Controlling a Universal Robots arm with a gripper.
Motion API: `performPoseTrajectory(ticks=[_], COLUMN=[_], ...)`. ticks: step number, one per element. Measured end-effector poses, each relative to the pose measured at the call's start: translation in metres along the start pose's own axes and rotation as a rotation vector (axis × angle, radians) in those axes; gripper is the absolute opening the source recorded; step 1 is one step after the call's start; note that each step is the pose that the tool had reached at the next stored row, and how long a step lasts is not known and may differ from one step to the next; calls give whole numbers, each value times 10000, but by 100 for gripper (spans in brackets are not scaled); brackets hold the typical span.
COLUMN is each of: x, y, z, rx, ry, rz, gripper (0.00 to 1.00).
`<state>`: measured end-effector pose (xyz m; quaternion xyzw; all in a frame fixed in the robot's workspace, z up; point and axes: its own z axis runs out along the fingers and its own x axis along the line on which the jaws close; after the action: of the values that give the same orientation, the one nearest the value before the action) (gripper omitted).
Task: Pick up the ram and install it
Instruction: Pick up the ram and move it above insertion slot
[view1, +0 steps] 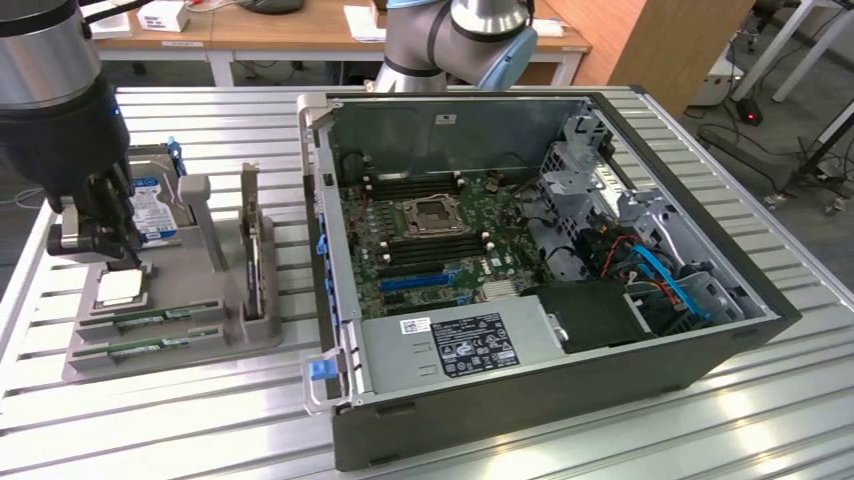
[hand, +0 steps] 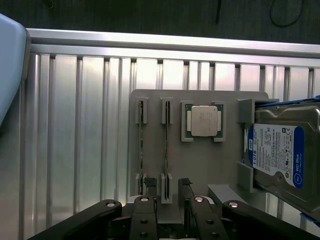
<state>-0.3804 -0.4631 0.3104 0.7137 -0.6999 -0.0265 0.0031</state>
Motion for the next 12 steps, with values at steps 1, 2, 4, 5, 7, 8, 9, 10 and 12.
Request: performPoseTrajectory(ticks=[1, 2, 4, 5, 7, 8, 9, 10, 12], x=[0, 0, 0, 4, 19, 30, 41, 54, 80], y=[0, 0, 0, 0, 0, 1, 1, 1, 1], z=[0, 1, 1, 3, 1, 1, 0, 0, -1], rx=[0, 1, 1, 4, 2, 2, 2, 2, 1], ry=[0, -1, -1, -3, -1, -1, -1, -1, -1], rz=[0, 1, 1, 0, -1, 0, 0, 0, 0], gripper=[30, 30, 30, 30, 30, 30, 30, 30, 30])
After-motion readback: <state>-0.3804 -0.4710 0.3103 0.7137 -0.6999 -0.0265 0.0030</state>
